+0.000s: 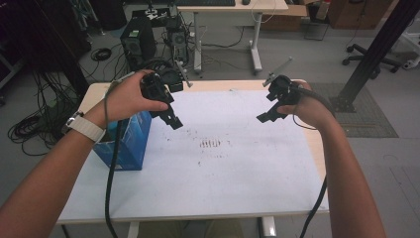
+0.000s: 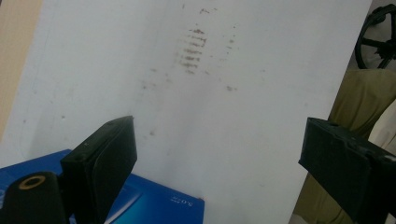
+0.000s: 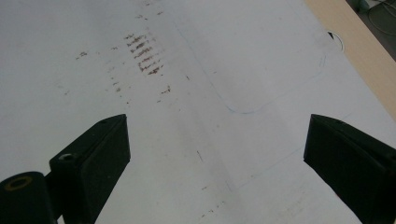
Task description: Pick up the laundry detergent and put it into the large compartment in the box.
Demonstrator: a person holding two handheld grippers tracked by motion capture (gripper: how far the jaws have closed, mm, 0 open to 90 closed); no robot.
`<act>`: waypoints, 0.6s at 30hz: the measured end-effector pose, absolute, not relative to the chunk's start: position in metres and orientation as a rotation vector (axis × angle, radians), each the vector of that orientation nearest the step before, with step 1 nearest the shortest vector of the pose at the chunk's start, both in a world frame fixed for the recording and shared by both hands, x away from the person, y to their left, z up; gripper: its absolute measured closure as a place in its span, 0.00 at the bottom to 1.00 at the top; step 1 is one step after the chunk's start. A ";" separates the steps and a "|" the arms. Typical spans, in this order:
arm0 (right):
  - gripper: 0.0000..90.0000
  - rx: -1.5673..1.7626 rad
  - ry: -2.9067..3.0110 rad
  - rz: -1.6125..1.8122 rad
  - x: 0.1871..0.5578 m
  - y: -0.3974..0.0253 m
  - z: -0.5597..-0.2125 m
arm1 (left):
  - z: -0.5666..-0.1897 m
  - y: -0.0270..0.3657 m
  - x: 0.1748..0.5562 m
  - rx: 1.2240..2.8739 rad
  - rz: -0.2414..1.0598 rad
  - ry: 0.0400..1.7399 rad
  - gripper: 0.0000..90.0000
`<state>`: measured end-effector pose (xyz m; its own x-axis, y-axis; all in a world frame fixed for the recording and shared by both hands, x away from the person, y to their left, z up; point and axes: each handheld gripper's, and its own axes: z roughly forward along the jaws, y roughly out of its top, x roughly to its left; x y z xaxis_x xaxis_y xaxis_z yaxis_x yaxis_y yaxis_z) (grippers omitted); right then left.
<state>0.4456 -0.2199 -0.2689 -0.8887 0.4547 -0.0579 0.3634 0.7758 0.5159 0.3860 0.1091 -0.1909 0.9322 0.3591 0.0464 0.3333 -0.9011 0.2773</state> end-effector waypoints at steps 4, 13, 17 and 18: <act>0.08 0.646 2.790 0.757 0.446 -0.220 -0.270 | -0.191 0.109 0.386 2.824 0.141 0.517 0.12; 0.08 0.647 2.790 0.759 0.446 -0.220 -0.270 | -0.191 0.110 0.386 2.820 0.147 0.520 0.13; 0.08 0.645 2.791 0.759 0.446 -0.220 -0.270 | -0.191 0.110 0.386 2.819 0.150 0.518 0.13; 0.08 0.645 2.790 0.760 0.446 -0.220 -0.270 | -0.190 0.110 0.386 2.819 0.149 0.516 0.13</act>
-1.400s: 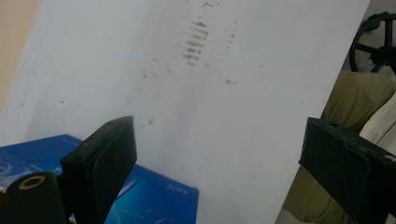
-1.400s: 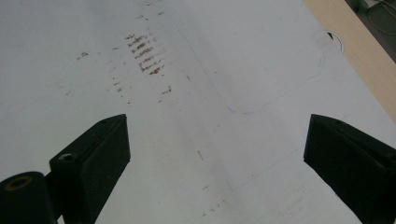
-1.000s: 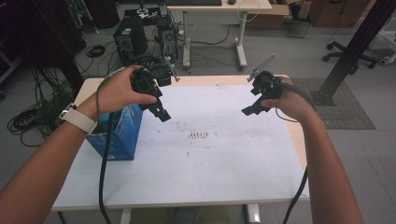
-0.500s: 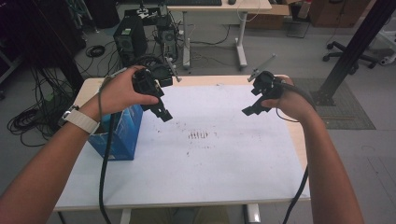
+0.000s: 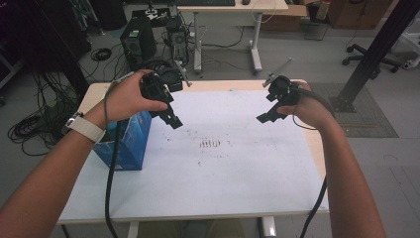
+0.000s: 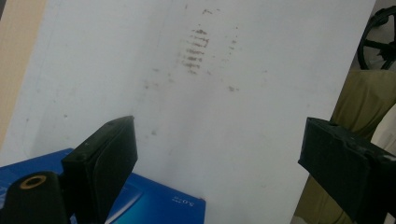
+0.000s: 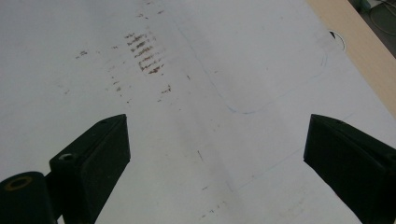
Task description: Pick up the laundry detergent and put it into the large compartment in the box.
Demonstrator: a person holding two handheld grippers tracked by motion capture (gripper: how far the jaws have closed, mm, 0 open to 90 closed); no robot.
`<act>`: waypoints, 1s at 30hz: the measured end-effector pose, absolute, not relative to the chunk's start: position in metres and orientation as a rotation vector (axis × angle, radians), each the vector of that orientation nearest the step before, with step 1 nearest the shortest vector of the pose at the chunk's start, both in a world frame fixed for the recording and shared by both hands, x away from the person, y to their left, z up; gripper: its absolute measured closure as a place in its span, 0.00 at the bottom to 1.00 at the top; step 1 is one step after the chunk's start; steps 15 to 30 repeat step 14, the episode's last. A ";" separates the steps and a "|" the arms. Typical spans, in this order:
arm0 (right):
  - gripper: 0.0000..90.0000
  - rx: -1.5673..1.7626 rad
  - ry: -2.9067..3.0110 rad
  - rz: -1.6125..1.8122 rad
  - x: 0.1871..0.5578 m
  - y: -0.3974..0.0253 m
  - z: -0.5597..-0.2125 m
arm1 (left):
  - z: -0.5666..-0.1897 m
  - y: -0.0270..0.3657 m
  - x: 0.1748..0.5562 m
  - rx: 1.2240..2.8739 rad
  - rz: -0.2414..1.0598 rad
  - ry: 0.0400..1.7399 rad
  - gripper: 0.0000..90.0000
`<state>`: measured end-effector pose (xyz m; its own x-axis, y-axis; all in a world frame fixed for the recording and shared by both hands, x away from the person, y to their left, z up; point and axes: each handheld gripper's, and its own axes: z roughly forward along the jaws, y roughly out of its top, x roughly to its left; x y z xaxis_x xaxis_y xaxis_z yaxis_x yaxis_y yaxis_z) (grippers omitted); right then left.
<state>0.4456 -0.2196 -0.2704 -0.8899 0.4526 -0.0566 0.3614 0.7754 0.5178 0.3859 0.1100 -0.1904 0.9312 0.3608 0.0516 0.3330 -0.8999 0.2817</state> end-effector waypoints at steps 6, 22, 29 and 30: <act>0.08 0.645 2.788 0.762 0.444 -0.220 -0.270 | -0.190 0.110 0.385 2.819 0.149 0.521 0.13; 0.08 0.649 2.783 0.763 0.443 -0.221 -0.268 | -0.189 0.111 0.384 2.815 0.152 0.522 0.13; 0.08 0.649 2.783 0.763 0.443 -0.221 -0.268 | -0.189 0.111 0.384 2.815 0.152 0.522 0.13; 0.08 0.649 2.783 0.763 0.443 -0.221 -0.268 | -0.189 0.111 0.384 2.815 0.152 0.522 0.13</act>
